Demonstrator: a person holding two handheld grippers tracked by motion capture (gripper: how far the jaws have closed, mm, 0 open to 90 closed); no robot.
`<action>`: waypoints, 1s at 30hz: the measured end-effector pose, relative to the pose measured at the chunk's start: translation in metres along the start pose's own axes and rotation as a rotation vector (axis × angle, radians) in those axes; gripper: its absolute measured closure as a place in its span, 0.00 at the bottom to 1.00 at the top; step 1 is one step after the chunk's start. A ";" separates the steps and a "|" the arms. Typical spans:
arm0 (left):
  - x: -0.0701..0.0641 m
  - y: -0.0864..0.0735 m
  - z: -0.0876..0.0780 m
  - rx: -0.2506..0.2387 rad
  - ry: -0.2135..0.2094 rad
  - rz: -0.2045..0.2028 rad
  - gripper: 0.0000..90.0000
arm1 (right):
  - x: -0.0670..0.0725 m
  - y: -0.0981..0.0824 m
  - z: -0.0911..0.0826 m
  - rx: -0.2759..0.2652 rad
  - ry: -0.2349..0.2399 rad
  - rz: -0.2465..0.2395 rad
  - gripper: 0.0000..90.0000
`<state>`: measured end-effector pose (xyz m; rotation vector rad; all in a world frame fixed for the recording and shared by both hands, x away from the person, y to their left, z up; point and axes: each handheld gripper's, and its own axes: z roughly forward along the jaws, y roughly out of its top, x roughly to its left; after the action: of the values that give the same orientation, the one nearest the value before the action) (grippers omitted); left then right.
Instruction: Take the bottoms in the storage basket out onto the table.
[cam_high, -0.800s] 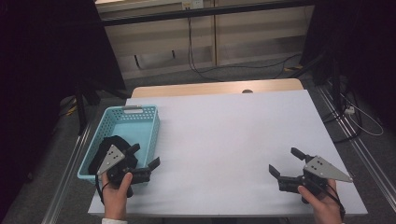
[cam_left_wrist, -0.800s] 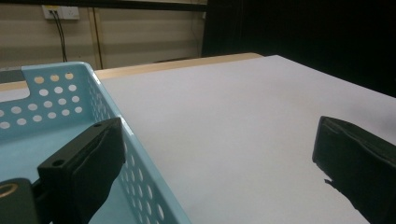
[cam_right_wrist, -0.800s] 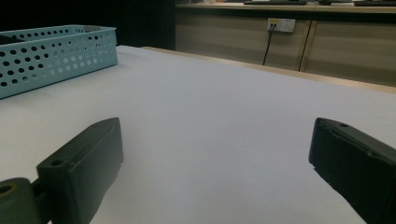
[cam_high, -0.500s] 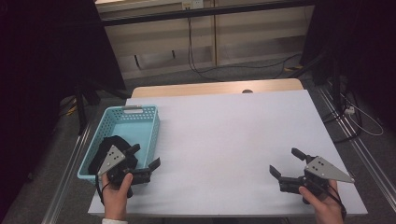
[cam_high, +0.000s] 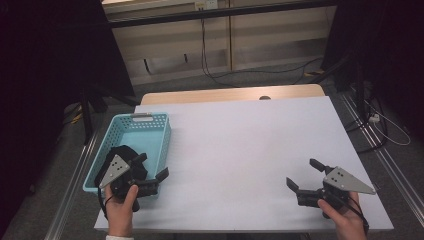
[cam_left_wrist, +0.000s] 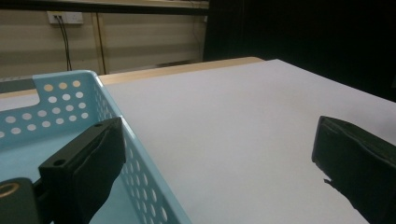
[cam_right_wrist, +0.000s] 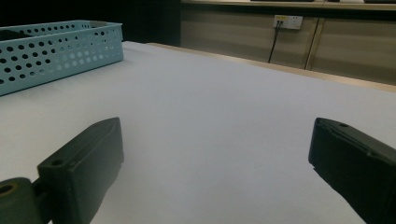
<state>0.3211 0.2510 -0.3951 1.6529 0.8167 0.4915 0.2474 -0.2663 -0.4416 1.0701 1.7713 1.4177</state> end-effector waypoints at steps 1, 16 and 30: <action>0.000 0.001 -0.001 -0.001 0.005 -0.002 0.03 | 0.000 0.000 0.000 0.000 0.000 0.000 0.03; 0.003 0.013 0.002 0.009 0.002 0.005 0.03 | 0.000 0.000 0.001 0.000 0.015 0.012 0.03; 0.019 0.034 -0.004 0.030 0.025 0.031 0.03 | 0.000 0.000 0.002 0.003 0.021 0.001 0.03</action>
<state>0.3393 0.2642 -0.3638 1.6924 0.8210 0.5246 0.2489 -0.2650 -0.4421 1.0613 1.7886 1.4317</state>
